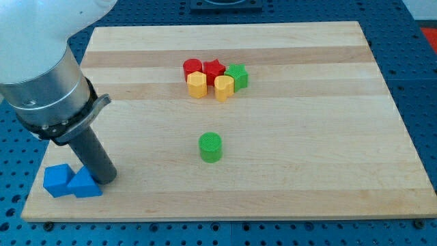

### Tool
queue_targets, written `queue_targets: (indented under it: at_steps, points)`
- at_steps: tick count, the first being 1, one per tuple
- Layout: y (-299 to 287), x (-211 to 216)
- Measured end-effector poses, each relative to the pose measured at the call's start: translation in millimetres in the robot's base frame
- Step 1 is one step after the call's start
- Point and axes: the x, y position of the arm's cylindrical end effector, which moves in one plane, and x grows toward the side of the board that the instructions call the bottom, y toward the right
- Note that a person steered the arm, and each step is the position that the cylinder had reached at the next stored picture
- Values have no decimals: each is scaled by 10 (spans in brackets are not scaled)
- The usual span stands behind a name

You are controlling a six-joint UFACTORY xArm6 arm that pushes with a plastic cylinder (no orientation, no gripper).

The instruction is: Separate the yellow blocks from the other blocks

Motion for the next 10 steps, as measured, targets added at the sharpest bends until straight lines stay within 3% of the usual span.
queue_targets:
  at_steps: [3, 5, 7, 8, 9, 10]
  points:
    - [-166, -24]
    - [807, -807]
    - [2234, -1286]
    - [2428, -1652]
    - [2085, -1789]
    - [1389, -1792]
